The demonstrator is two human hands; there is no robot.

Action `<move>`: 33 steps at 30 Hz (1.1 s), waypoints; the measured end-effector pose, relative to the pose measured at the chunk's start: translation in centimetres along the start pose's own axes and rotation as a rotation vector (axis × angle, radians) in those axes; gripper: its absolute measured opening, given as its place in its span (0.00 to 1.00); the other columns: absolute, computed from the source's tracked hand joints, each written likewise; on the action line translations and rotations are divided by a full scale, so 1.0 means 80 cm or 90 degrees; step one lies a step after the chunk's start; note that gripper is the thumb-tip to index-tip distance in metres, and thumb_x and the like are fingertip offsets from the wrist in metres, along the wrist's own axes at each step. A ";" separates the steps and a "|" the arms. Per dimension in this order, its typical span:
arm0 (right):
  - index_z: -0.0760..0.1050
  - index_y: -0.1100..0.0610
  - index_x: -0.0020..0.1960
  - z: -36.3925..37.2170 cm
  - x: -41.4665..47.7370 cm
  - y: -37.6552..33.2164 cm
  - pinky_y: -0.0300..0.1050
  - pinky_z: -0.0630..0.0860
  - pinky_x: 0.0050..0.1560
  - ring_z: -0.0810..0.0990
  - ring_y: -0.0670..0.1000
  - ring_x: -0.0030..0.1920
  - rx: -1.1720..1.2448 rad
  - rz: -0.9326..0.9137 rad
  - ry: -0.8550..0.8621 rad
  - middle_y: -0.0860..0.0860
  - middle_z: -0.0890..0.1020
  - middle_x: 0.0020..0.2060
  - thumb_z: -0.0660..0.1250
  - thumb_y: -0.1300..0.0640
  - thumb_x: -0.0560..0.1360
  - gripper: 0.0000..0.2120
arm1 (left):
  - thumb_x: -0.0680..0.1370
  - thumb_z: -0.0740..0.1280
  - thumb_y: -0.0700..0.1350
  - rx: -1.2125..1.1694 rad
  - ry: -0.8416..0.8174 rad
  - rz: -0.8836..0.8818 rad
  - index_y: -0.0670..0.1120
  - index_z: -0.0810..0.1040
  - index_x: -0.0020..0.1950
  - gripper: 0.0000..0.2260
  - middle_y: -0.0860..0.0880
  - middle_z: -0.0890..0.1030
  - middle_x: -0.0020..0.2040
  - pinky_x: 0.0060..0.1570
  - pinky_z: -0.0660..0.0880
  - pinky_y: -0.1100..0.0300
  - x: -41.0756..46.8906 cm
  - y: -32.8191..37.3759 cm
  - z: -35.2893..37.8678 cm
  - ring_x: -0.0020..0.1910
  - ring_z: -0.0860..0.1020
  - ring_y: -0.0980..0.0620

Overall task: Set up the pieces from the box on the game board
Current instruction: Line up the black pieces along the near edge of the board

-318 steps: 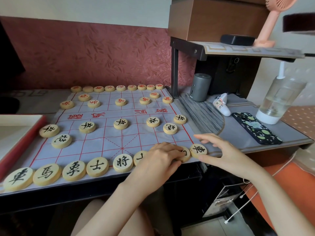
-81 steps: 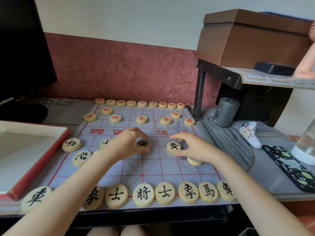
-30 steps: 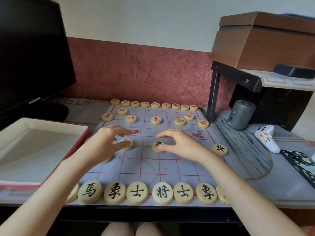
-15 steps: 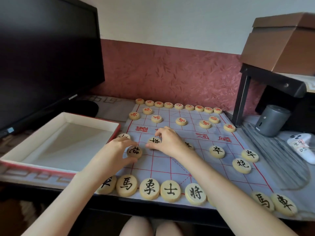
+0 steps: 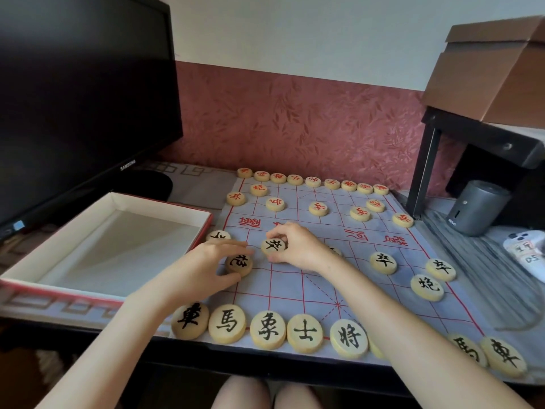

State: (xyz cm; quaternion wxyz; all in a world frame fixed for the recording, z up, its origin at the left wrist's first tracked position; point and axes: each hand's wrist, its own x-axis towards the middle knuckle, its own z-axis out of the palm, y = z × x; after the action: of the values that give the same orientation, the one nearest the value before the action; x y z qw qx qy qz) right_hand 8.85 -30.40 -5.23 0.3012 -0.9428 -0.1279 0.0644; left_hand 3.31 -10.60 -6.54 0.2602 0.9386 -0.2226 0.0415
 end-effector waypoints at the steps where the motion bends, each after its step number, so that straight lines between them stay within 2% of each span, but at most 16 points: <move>1: 0.72 0.55 0.66 -0.002 0.000 0.000 0.46 0.70 0.65 0.73 0.51 0.63 0.008 0.001 -0.021 0.52 0.74 0.64 0.73 0.61 0.70 0.25 | 0.73 0.68 0.44 -0.011 -0.004 0.004 0.60 0.71 0.64 0.21 0.62 0.70 0.66 0.68 0.62 0.63 0.000 0.000 -0.002 0.67 0.66 0.60; 4: 0.67 0.53 0.70 -0.006 0.000 0.000 0.49 0.73 0.63 0.74 0.52 0.63 0.032 0.007 -0.067 0.52 0.72 0.68 0.69 0.67 0.72 0.30 | 0.74 0.68 0.42 -0.016 -0.011 0.021 0.58 0.72 0.64 0.21 0.65 0.71 0.62 0.66 0.61 0.68 0.000 -0.001 -0.005 0.65 0.67 0.64; 5: 0.65 0.52 0.71 -0.006 -0.001 0.000 0.47 0.74 0.61 0.73 0.52 0.64 0.038 0.004 -0.073 0.52 0.70 0.68 0.69 0.67 0.71 0.31 | 0.73 0.67 0.40 -0.016 -0.015 0.024 0.57 0.73 0.64 0.21 0.64 0.72 0.63 0.66 0.62 0.68 0.000 -0.002 -0.005 0.64 0.68 0.64; 8: 0.66 0.51 0.71 -0.006 -0.002 0.003 0.38 0.68 0.57 0.70 0.49 0.67 0.058 -0.018 -0.054 0.53 0.70 0.68 0.72 0.61 0.70 0.32 | 0.73 0.66 0.37 -0.010 -0.031 0.027 0.58 0.72 0.64 0.24 0.64 0.71 0.62 0.65 0.60 0.70 0.003 -0.006 -0.006 0.64 0.67 0.65; 10: 0.68 0.53 0.69 -0.004 -0.003 0.006 0.39 0.68 0.61 0.71 0.49 0.65 0.071 -0.024 -0.034 0.52 0.72 0.65 0.74 0.56 0.69 0.31 | 0.73 0.65 0.36 -0.002 -0.037 0.033 0.59 0.71 0.64 0.24 0.64 0.70 0.63 0.64 0.58 0.71 0.007 -0.009 -0.008 0.63 0.66 0.66; 12: 0.70 0.53 0.66 -0.002 -0.004 0.008 0.44 0.70 0.63 0.74 0.49 0.62 0.056 -0.025 -0.015 0.51 0.75 0.62 0.75 0.53 0.68 0.29 | 0.73 0.66 0.37 0.006 -0.043 0.030 0.59 0.72 0.64 0.24 0.62 0.73 0.63 0.64 0.60 0.71 0.010 -0.011 -0.009 0.63 0.68 0.65; 15: 0.72 0.53 0.65 0.001 -0.003 0.010 0.46 0.71 0.63 0.75 0.49 0.60 0.028 -0.038 0.010 0.50 0.76 0.60 0.74 0.54 0.68 0.26 | 0.73 0.68 0.40 0.005 -0.053 0.014 0.58 0.74 0.63 0.21 0.60 0.75 0.61 0.63 0.66 0.67 0.013 -0.012 -0.007 0.61 0.72 0.62; 17: 0.72 0.54 0.65 0.001 -0.003 0.012 0.47 0.70 0.64 0.74 0.49 0.61 0.016 -0.044 0.012 0.50 0.75 0.61 0.74 0.55 0.69 0.25 | 0.72 0.70 0.46 0.005 -0.039 0.002 0.58 0.75 0.61 0.18 0.58 0.76 0.59 0.59 0.70 0.65 0.013 -0.011 -0.006 0.56 0.73 0.60; 21: 0.72 0.52 0.65 0.002 -0.003 0.014 0.49 0.69 0.66 0.72 0.49 0.63 0.011 -0.048 0.016 0.50 0.74 0.61 0.73 0.54 0.70 0.25 | 0.68 0.73 0.54 0.057 0.024 -0.053 0.52 0.77 0.60 0.21 0.53 0.72 0.54 0.46 0.68 0.67 0.013 -0.004 0.003 0.46 0.72 0.57; 24: 0.72 0.53 0.65 0.002 -0.004 0.013 0.48 0.68 0.66 0.71 0.49 0.64 0.011 -0.048 0.020 0.50 0.74 0.62 0.73 0.55 0.70 0.24 | 0.66 0.73 0.59 0.087 0.079 -0.080 0.49 0.78 0.55 0.23 0.52 0.73 0.51 0.43 0.71 0.63 0.013 0.002 0.013 0.42 0.73 0.54; 29: 0.69 0.53 0.68 0.002 -0.006 0.012 0.46 0.68 0.66 0.71 0.49 0.65 0.010 -0.045 0.014 0.50 0.73 0.63 0.73 0.54 0.70 0.28 | 0.63 0.70 0.65 0.116 0.130 -0.098 0.47 0.76 0.50 0.26 0.52 0.74 0.51 0.40 0.73 0.59 0.014 0.006 0.022 0.40 0.73 0.52; 33: 0.67 0.53 0.70 0.000 -0.009 0.012 0.44 0.69 0.64 0.73 0.49 0.62 0.036 -0.041 0.008 0.51 0.74 0.63 0.74 0.54 0.69 0.32 | 0.62 0.72 0.63 0.069 0.162 -0.076 0.45 0.78 0.55 0.29 0.50 0.76 0.54 0.42 0.70 0.62 0.010 0.003 0.020 0.44 0.75 0.51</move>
State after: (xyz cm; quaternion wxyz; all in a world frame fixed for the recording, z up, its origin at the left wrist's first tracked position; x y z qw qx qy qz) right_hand 8.39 -31.33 -5.72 0.3306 -0.9296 -0.1541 0.0525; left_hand 3.86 -11.93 -7.66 0.2371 0.9500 -0.1291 0.1570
